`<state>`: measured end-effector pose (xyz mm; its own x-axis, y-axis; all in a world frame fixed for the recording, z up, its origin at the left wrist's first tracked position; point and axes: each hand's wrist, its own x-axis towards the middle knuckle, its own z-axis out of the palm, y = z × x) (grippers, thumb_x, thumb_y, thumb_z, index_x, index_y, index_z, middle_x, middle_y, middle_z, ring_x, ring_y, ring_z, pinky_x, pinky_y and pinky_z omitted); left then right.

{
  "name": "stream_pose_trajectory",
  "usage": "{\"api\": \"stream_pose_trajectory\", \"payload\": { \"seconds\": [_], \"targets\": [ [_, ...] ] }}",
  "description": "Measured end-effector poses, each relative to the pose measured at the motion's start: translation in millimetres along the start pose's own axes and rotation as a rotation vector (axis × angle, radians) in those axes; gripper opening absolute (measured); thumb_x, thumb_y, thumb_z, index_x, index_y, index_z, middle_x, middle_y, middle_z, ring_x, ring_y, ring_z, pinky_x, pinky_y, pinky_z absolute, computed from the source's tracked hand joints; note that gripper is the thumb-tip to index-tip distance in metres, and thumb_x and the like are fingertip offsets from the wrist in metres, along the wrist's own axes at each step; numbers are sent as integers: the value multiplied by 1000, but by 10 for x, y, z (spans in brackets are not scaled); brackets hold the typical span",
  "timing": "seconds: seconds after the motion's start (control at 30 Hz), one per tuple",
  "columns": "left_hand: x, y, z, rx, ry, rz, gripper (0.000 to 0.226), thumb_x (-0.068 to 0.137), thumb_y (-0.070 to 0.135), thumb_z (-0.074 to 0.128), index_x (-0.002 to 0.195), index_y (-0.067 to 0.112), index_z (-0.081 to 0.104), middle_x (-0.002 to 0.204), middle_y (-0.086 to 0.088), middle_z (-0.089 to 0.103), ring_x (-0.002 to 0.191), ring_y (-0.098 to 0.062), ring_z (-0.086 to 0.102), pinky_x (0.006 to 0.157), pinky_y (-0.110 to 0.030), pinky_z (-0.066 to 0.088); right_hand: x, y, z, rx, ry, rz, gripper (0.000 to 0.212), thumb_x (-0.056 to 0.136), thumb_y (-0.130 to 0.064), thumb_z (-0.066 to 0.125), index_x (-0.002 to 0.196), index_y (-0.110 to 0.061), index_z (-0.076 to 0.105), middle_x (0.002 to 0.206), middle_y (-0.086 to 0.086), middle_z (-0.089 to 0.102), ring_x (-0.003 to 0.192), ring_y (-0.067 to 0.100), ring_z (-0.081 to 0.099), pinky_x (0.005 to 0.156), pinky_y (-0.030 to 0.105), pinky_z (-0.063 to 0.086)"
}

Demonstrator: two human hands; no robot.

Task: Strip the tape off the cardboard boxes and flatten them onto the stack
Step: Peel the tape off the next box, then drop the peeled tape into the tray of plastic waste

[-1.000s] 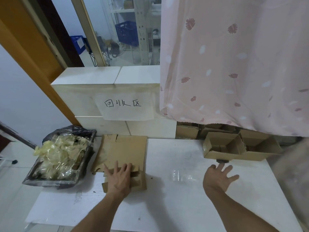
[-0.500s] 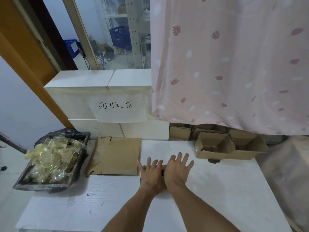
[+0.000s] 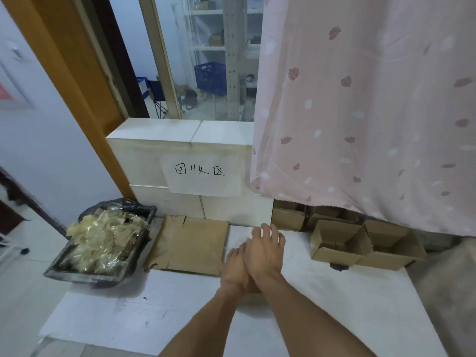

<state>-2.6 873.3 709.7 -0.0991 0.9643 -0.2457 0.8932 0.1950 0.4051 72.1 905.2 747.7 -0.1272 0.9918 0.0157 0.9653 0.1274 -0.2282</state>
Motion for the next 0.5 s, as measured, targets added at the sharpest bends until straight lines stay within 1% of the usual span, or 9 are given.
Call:
{"api": "stream_pose_trajectory", "payload": {
  "seconds": [0.07,0.1,0.13,0.17,0.23,0.33,0.4,0.43,0.5],
  "targets": [
    [15,-16,-103,-218,128,-57,49,85,40,63,129,24,49,127,3,60,120,-19,55,108,-40,39,-49,7,30,54,5,23,40,98,-35,39,134,-21,51,148,-1,40,143,21,24,116,37,20],
    [11,-37,-162,-286,183,-97,36,87,33,59,121,23,53,120,2,63,115,-21,58,103,-40,43,-66,11,47,87,16,34,40,96,-35,40,132,-21,53,145,-2,43,141,20,27,115,36,22],
    [9,-56,-209,-281,227,-126,31,89,30,56,118,23,54,117,2,64,114,-22,57,103,-41,41,-75,16,63,123,27,44,40,95,-35,42,131,-21,54,142,-2,47,139,19,30,113,35,24],
    [-2,-88,-246,-209,251,-145,31,90,31,55,120,23,54,119,3,62,116,-21,55,107,-44,35,-76,13,70,169,36,56,41,93,-34,43,130,-21,55,139,-3,50,137,18,33,112,34,26],
    [-38,-141,-290,-131,291,-165,34,93,37,51,125,26,54,125,8,57,123,-16,49,115,-51,19,-61,-10,78,304,36,97,41,92,-36,45,129,-22,55,137,-5,52,133,17,37,109,34,30],
    [-67,-239,-318,-77,326,-100,29,98,33,46,124,29,58,133,12,54,131,-11,44,119,-52,2,-39,-87,102,562,-97,168,45,92,-56,47,131,-31,49,135,-10,52,125,15,45,100,34,38],
    [-85,-375,-326,-44,350,-140,28,97,29,50,123,30,59,130,11,57,129,-12,47,120,-50,1,-84,-135,177,689,-208,154,55,88,-71,47,130,-36,45,131,-13,52,118,11,49,88,28,36],
    [-107,-453,-345,-72,370,-196,25,95,29,53,120,29,60,124,10,61,124,-15,51,118,-49,4,-132,-163,232,710,-255,130,60,85,-74,47,130,-35,45,129,-13,52,115,11,50,87,27,37],
    [-175,-625,-377,-109,391,-302,21,92,31,55,112,29,60,114,9,64,114,-16,55,115,-46,11,-240,-219,349,710,-325,64,65,81,-78,46,129,-33,48,126,-12,53,113,12,51,90,29,44]
  ]
}}
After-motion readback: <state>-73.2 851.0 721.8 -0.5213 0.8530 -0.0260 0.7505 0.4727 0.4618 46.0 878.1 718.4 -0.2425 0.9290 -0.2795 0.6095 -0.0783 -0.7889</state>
